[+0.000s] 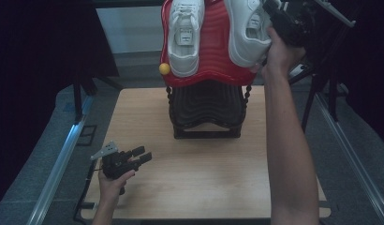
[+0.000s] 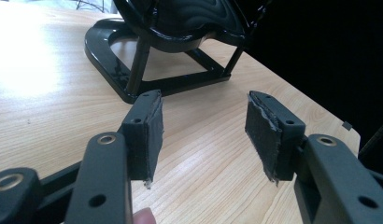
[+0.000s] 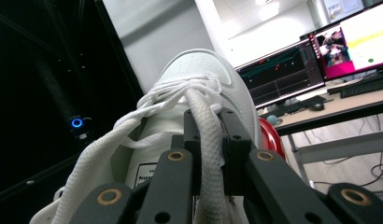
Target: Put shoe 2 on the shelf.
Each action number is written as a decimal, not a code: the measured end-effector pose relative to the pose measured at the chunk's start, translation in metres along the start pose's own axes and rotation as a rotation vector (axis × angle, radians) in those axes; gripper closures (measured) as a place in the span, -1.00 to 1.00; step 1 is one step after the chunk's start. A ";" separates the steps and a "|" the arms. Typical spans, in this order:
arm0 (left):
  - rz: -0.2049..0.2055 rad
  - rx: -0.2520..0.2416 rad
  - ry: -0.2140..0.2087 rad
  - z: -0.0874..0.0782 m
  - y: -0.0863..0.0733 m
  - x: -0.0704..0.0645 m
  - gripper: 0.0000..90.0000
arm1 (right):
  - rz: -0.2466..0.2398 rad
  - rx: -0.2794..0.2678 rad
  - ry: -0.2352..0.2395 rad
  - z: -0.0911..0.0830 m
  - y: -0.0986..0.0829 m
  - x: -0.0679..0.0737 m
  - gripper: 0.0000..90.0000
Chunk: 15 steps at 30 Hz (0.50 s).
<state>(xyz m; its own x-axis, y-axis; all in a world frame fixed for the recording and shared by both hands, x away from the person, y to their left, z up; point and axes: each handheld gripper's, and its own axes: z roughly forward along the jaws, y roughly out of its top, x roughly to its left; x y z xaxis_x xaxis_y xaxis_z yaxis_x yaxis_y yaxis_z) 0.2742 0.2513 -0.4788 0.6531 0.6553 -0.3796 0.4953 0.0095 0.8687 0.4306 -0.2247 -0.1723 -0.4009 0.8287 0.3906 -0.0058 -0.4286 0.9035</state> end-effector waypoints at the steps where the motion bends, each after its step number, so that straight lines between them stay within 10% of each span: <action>1: -0.005 -0.004 -0.001 -0.001 0.000 0.001 0.05 | -0.009 -0.004 -0.004 0.002 -0.002 0.002 0.85; 15: -0.006 -0.013 0.001 -0.004 0.000 0.004 0.05 | -0.089 0.025 -0.062 0.029 -0.033 0.012 0.84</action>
<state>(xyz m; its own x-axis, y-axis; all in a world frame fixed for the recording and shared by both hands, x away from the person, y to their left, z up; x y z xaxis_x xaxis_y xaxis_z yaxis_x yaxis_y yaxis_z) 0.2744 0.2573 -0.4789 0.6497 0.6558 -0.3844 0.4915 0.0233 0.8705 0.4526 -0.1904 -0.1930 -0.3421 0.8841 0.3184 -0.0159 -0.3443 0.9387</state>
